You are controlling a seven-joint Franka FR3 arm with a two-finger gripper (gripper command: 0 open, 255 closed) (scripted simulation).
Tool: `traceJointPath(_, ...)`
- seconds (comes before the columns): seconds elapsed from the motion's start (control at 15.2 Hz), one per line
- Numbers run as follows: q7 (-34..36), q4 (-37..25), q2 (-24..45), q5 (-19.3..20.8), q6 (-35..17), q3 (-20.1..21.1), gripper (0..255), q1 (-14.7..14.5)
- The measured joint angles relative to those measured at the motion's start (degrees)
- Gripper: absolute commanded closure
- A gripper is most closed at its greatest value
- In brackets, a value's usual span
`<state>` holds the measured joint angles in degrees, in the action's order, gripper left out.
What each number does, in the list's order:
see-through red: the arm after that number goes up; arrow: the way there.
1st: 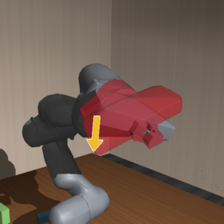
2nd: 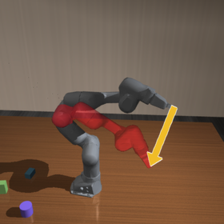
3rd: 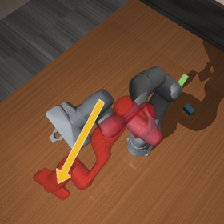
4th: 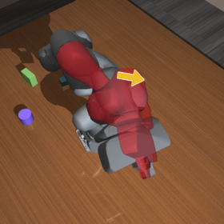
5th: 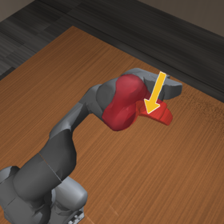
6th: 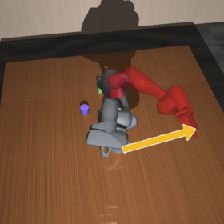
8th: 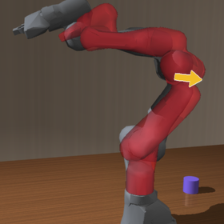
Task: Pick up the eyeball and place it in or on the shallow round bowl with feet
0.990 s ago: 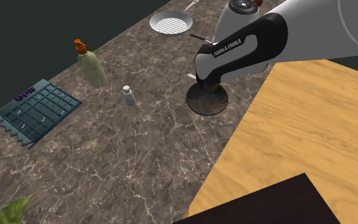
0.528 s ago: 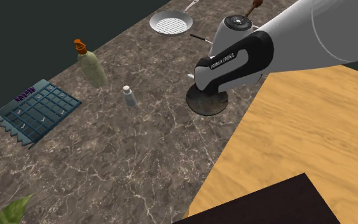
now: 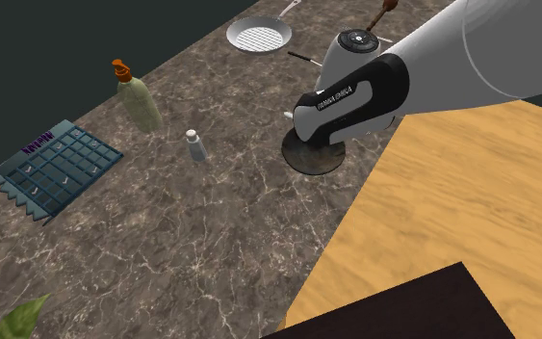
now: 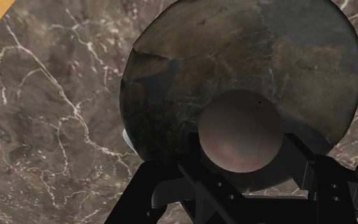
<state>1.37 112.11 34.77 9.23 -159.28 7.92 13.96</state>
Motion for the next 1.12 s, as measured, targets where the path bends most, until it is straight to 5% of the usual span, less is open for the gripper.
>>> traceJointPath(1.12,-1.0,3.4,-7.2,-1.4,3.8,1.6,0,1.4)
